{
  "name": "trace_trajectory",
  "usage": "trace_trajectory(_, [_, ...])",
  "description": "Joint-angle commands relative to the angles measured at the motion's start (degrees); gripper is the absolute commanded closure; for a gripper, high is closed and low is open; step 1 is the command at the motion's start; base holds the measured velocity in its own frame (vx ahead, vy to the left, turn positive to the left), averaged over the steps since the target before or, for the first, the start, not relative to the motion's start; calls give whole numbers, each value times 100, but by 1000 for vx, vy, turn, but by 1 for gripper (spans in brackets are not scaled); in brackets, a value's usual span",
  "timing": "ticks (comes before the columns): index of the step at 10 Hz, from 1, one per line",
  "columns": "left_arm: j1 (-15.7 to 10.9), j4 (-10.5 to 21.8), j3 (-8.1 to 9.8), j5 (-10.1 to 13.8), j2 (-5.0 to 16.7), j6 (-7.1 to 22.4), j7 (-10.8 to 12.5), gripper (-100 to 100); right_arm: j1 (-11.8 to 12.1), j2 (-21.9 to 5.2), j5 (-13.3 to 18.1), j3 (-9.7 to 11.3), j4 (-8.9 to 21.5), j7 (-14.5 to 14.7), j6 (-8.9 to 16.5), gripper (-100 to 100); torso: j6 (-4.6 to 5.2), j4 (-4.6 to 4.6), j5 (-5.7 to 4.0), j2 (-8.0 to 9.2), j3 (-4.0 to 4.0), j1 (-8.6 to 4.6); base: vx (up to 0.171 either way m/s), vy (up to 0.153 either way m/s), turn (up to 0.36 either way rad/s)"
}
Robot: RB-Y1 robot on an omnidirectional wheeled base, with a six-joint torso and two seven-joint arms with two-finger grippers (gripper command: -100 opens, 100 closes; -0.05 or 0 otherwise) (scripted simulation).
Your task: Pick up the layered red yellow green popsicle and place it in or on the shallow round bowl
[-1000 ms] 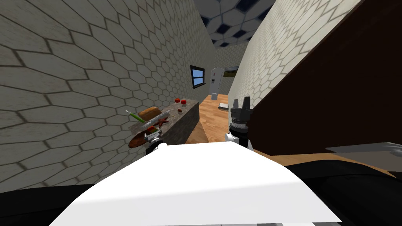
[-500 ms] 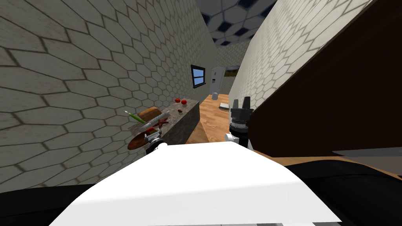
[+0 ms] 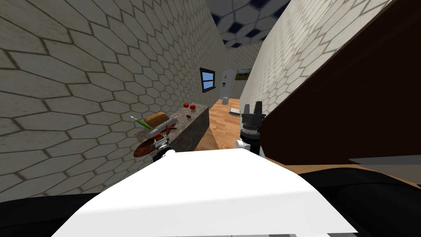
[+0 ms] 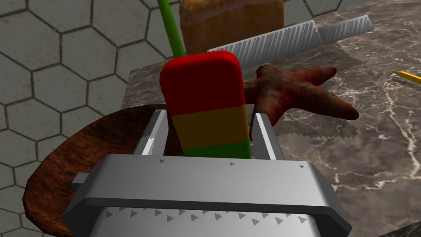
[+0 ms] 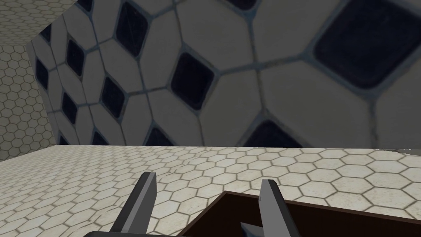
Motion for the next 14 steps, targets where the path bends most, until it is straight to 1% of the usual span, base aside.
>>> trace_trajectory(1, [0, 0, 0, 0, 0, 0, 0, 0, 0, 0, 0, 0, 0, 0, 0, 0, 0, 0, 0, 0, 0, 0, 0, 0, 0])
trace_trajectory(2, [0, 0, 0, 0, 0, 0, 0, 100, 0, 0, 0, 0, 0, 0, 0, 0, 0, 0, 0, 0, 0, 0, 0, 0, 0])
trace_trajectory(3, [0, 0, 0, -1, 0, 0, -1, 0, 0, 0, 0, 0, 0, 0, 0, 0, 0, 1, 1, 1, 1, 1, 0, 0, 0])
trace_trajectory(4, [59, 0, -6, 24, 165, 12, 17, 100, 0, 0, 0, 0, 0, 0, 0, 0, 0, 1, 1, 1, 1, 1, -61, -83, 8])
trace_trajectory(7, [212, -34, 46, 119, 509, 53, 73, 100, -1, 2, 0, 1, 0, 0, 0, 0, -13, -5, -6, 47, 20, -63, -91, -157, 29])
trace_trajectory(8, [348, -82, 118, 217, 670, 98, 124, 100, -1, 2, 0, 1, 0, 0, 0, 0, -14, -4, -8, 44, 19, -64, -54, -163, 36])
trace_trajectory(10, [507, -143, 212, 335, 775, 155, 183, 100, 0, 1, 0, 1, 0, 0, 0, 0, -17, -5, -10, 31, 13, -57, -26, -123, 37])
trace_trajectory(11, [682, -211, 317, 467, 843, 221, 246, 100, 0, 1, 0, 1, 0, 0, 0, 0, -16, -5, -8, 26, 10, -52, 9, -113, 41])
trace_trajectory(14, [952, -312, 477, 676, 884, 326, 344, 100, 0, 1, 0, 1, 0, 0, 0, 0, -13, -8, -4, 2, -2, -41, 30, -90, 35])
